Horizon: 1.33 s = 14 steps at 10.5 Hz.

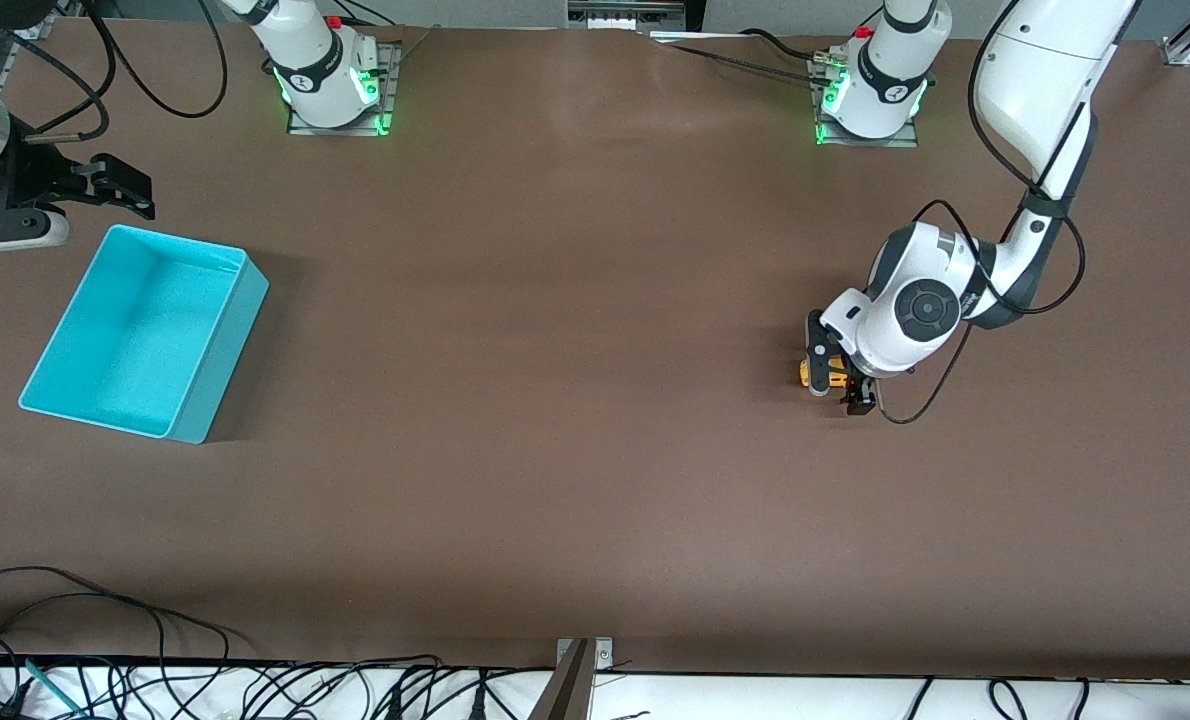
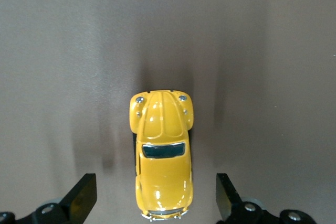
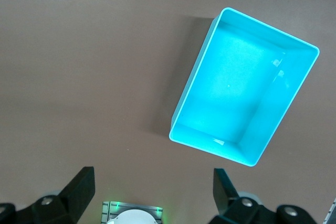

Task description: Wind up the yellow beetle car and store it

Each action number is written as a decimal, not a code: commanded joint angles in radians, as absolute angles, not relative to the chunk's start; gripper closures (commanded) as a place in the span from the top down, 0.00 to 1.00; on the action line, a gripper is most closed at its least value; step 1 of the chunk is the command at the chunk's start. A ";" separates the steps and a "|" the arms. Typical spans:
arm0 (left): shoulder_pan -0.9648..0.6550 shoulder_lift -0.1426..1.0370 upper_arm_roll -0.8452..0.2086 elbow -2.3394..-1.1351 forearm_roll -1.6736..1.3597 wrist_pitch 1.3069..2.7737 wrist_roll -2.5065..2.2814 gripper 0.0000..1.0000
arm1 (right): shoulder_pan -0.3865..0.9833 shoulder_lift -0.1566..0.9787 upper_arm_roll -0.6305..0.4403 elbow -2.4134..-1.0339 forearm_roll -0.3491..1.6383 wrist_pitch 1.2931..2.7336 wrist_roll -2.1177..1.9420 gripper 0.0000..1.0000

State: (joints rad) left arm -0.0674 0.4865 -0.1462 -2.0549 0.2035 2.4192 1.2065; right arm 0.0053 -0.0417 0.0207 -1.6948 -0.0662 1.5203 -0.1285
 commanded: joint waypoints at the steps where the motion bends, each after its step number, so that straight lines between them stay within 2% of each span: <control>1: -0.054 0.449 -0.170 -2.100 0.218 2.437 1.223 0.91 | 0.008 -0.041 0.017 -1.689 -0.054 1.506 -0.143 1.00; 2: -0.052 0.452 -0.172 -2.100 0.218 2.439 1.223 0.81 | 0.008 -0.041 0.015 -1.689 -0.054 1.506 -0.141 1.00; 4: -0.051 0.453 -0.178 -2.100 0.218 2.445 1.223 0.45 | 0.008 -0.041 0.015 -1.689 -0.054 1.506 -0.141 1.00; 6: -0.028 0.457 -0.179 -2.100 0.218 2.460 1.224 0.27 | 0.009 -0.043 0.015 -1.690 -0.043 1.505 -0.143 1.00; 8: -0.028 0.466 -0.179 -2.102 0.219 2.460 1.224 0.21 | 0.008 -0.043 0.015 -1.689 -0.031 1.503 -0.143 1.00; 14: -0.002 0.483 -0.181 -2.095 0.230 2.450 1.288 0.17 | 0.008 -0.044 0.015 -1.687 -0.012 1.502 -0.143 1.00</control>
State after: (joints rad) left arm -0.0371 0.4814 -0.1735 -2.0728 0.2036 2.4397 1.2272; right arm 0.0054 -0.0413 0.0208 -1.6948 -0.0334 1.5191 -0.1288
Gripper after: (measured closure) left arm 0.555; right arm 0.000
